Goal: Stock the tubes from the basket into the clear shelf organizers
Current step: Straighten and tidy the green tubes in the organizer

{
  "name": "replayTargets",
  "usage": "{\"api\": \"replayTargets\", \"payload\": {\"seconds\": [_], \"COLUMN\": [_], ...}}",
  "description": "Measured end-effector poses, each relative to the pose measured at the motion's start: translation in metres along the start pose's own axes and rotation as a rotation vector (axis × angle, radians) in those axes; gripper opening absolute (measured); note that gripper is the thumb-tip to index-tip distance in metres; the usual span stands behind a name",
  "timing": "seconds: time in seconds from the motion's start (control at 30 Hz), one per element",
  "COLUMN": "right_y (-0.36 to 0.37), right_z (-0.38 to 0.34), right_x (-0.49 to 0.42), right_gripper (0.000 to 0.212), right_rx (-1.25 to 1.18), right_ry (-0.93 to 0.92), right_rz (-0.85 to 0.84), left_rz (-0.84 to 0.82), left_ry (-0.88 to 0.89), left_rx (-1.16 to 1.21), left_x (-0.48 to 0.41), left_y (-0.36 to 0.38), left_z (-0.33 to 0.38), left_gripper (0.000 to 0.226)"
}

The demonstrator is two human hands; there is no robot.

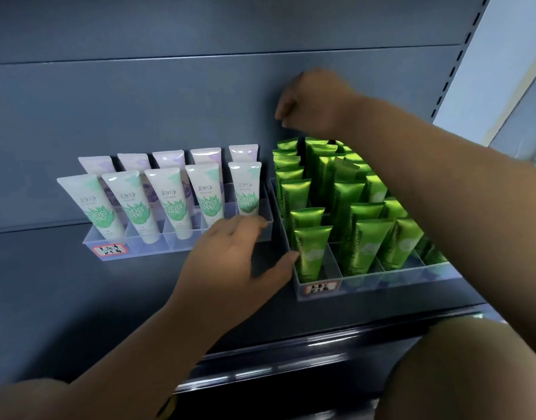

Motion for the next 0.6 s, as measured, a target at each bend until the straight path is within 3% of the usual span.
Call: {"api": "replayTargets", "payload": {"seconds": [0.1,0.23,0.6], "right_y": [0.023,0.039,0.043], "right_z": [0.007,0.013,0.005], "right_x": [-0.016,-0.023,-0.021], "right_gripper": [0.027,0.017,0.024], "right_rx": [0.075,0.139,0.144], "right_ry": [-0.033,-0.011,0.014], "right_rz": [-0.133,-0.210,-0.182], "left_rz": [-0.047,-0.116,-0.199], "left_ry": [0.084,0.061,-0.011], "left_rx": [-0.143,-0.220,-0.279], "left_x": [-0.009,-0.018,-0.021], "left_y": [0.012,0.019,0.025], "left_z": [0.001,-0.010,-0.018], "left_gripper": [0.068,0.078,0.078]}}
Point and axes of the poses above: each hand's wrist, its own x-axis away from the middle knuckle, its own y-axis out of the palm, z = x × y, the point moved 8 cm from there along -x, towards the middle knuckle, and after that the axes turned 15 degrees about -y, right-handed, at the moved point
